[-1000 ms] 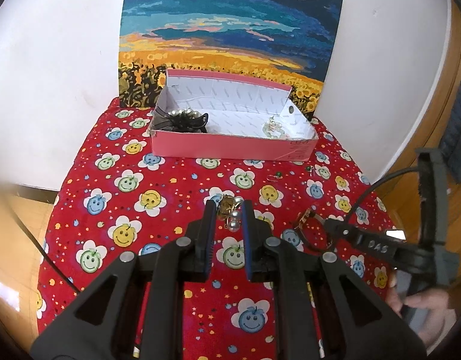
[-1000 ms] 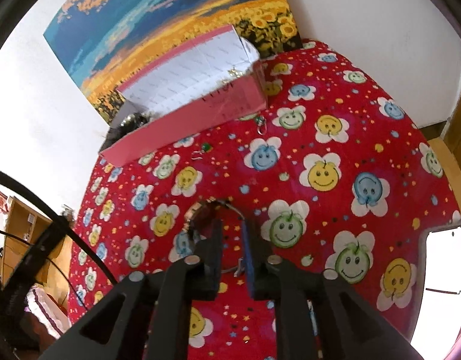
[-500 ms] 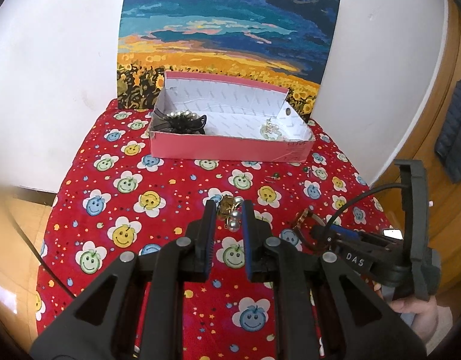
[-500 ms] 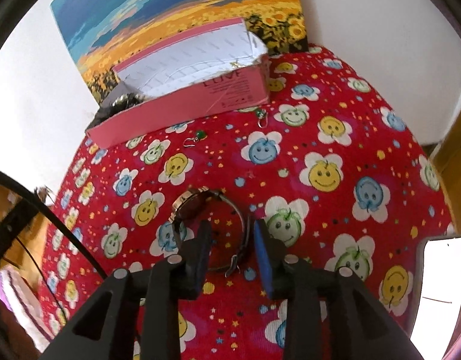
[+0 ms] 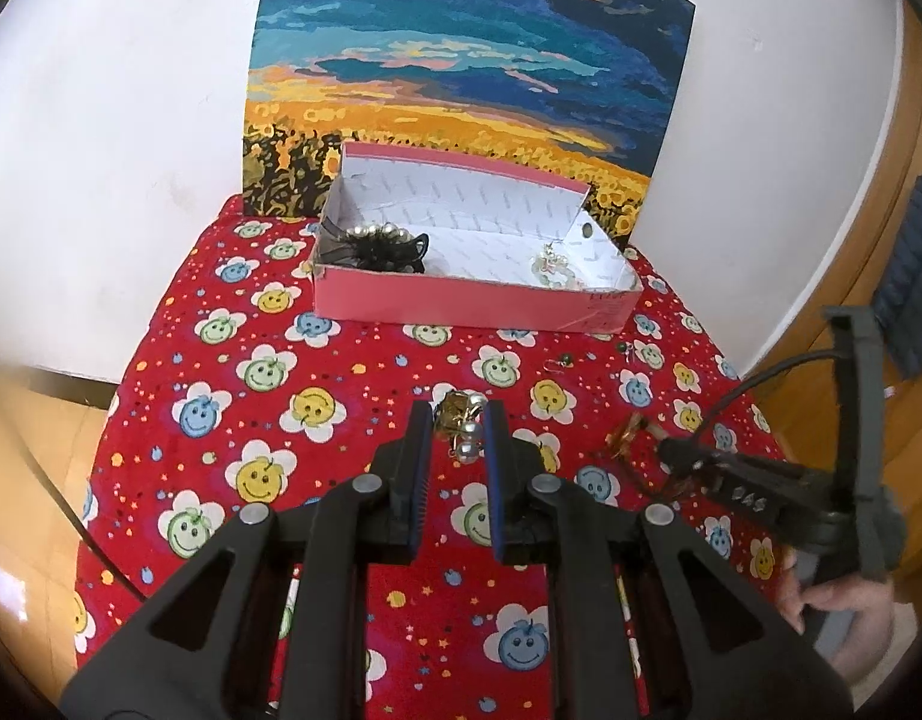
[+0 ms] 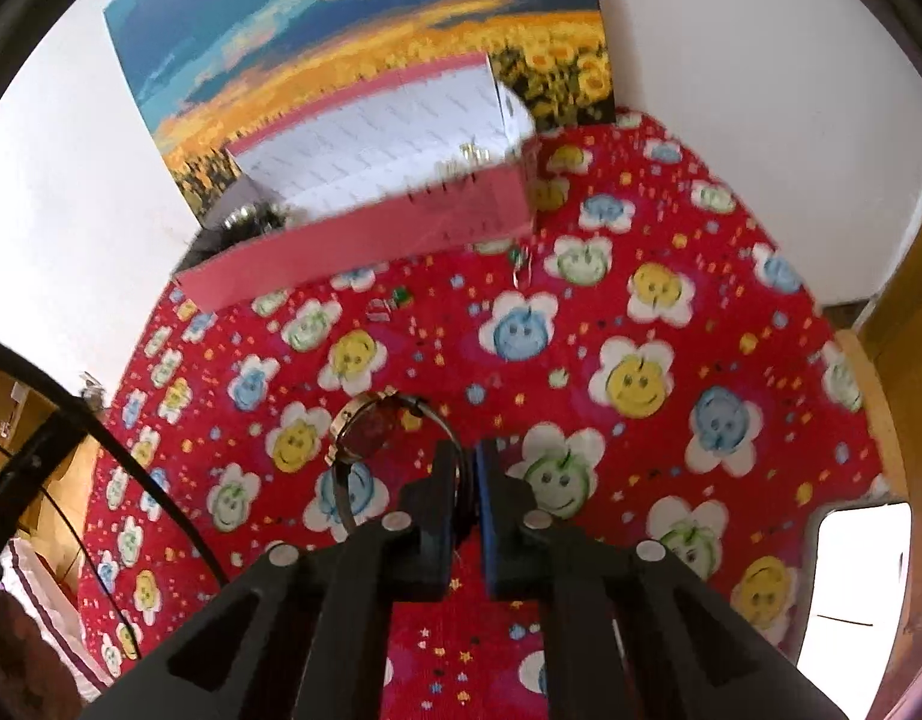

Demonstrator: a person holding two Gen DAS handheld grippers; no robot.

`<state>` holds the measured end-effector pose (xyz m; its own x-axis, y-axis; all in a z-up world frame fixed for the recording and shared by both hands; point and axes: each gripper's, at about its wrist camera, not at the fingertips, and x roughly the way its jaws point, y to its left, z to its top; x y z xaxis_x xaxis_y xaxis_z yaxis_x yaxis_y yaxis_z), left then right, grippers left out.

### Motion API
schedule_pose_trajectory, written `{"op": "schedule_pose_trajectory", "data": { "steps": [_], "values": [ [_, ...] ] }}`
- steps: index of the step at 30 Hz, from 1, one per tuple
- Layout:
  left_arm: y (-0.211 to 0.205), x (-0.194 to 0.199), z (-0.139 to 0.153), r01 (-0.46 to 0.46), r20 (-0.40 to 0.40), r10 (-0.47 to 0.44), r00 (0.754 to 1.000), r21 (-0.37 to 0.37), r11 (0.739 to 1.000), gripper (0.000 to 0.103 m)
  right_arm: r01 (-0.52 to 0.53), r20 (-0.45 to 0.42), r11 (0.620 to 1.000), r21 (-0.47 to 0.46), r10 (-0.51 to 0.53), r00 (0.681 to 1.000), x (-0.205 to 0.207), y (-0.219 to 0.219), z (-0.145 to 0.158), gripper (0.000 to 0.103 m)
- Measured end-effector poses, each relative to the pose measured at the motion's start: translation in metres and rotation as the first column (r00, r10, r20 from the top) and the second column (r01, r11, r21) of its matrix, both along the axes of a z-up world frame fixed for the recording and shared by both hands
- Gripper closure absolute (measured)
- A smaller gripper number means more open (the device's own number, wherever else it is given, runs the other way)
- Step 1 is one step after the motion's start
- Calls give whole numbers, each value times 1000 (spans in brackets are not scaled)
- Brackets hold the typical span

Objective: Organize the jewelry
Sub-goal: 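Grasp the black-strap watch with the right gripper while the left gripper holds the earring, then carry earring and watch over the pink box and open both grippers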

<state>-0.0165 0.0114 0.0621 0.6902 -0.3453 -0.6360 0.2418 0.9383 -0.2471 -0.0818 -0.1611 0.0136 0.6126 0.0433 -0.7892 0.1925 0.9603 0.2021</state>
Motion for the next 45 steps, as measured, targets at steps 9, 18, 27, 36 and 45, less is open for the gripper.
{"op": "schedule_pose_trajectory", "data": {
  "steps": [9, 18, 27, 36, 45],
  "values": [
    [-2, 14, 10, -5, -2, 5, 1000, 7, 1000, 94, -44, 73, 999, 2, 44, 996, 5, -6, 41, 95],
    [-20, 43, 29, 20, 35, -22, 999, 47, 999, 94, -75, 100, 997, -34, 78, 992, 35, -17, 70, 95],
    [-41, 84, 40, 31, 49, -35, 998, 74, 997, 94, -82, 111, 995, -62, 88, 990, 71, -30, 81, 95],
    [-64, 134, 31, 37, 17, -39, 999, 82, 996, 94, -90, 76, 993, -76, 96, 992, 118, -39, 71, 94],
    [-81, 190, 12, 12, 10, -13, 1000, 97, 995, 94, -100, 59, 992, -78, 105, 993, 169, -43, 57, 94]
  ]
}}
